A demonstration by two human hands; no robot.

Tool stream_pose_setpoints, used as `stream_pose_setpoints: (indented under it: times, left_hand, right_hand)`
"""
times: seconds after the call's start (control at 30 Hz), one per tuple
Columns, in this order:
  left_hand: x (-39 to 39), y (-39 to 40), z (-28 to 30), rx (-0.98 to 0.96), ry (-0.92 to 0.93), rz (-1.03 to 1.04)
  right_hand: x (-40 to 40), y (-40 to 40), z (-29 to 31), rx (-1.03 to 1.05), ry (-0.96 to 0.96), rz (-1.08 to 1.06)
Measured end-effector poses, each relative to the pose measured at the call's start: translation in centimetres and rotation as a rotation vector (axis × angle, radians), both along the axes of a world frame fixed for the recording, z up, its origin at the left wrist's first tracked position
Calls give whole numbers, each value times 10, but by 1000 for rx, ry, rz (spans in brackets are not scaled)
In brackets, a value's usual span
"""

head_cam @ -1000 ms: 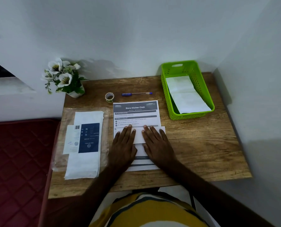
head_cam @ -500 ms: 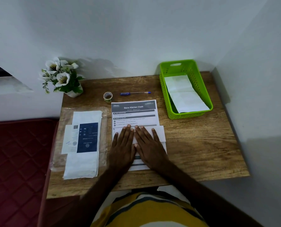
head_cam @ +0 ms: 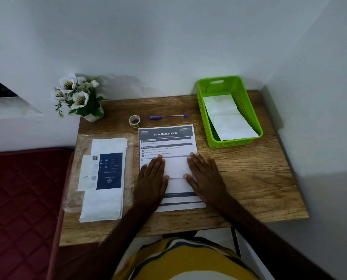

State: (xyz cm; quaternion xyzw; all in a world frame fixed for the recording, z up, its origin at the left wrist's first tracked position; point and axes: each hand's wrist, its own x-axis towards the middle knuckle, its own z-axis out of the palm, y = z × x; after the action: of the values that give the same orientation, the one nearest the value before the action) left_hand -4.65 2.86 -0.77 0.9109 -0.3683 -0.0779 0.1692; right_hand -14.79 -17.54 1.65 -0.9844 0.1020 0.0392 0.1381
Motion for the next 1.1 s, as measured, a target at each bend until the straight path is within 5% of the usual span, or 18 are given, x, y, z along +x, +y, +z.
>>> stream_pose_setpoints:
  times: [0.13,0.43,1.1]
  left_hand:
    - [23,-1,13,-34,85,20]
    - [72,-18,33,94,268,-88]
    - [47,-29,61,88,229,-53]
  right_hand:
    - [19,-9,14,89,-40,71]
    - [71,-21,31,190,217,100]
    - [76,-11,58,121,294,142]
